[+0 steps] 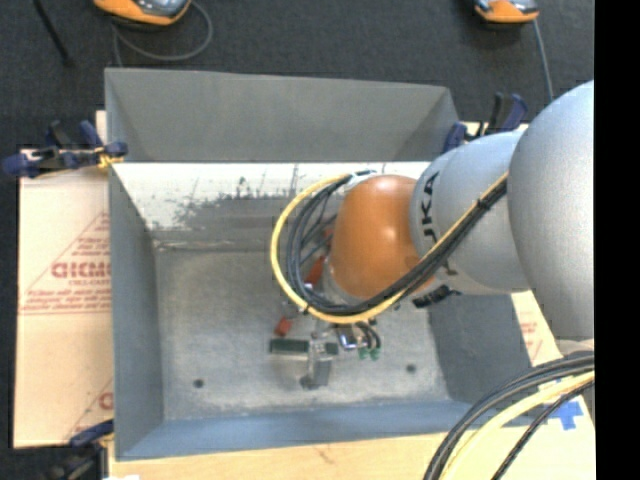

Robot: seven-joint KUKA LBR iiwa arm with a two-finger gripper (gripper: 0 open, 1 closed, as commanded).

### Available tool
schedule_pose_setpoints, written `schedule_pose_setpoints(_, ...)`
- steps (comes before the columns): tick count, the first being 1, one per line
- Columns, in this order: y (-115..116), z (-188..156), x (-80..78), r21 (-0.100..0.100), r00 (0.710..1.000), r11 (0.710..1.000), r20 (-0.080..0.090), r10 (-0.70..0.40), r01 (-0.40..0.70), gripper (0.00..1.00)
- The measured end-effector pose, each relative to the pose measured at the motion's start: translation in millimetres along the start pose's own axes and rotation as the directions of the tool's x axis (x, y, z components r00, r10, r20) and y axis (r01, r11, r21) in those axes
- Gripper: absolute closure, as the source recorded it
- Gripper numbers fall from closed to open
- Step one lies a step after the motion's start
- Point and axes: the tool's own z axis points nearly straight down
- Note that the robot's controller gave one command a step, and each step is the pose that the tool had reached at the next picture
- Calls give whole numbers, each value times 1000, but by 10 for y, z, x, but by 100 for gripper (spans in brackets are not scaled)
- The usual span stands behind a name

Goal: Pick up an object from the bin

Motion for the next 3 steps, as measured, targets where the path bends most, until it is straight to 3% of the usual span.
schedule_pose_setpoints(1, -29, -142, 104, 2, 986, 986, -4, 165, -165, 0)
schedule_pose_setpoints(2, -22, 307, 145, 1, 929, 929, 3, 369, -369, 0)
schedule_pose_setpoints(3, -31, 298, 130, 3, 931, 931, 1, 364, -364, 0)
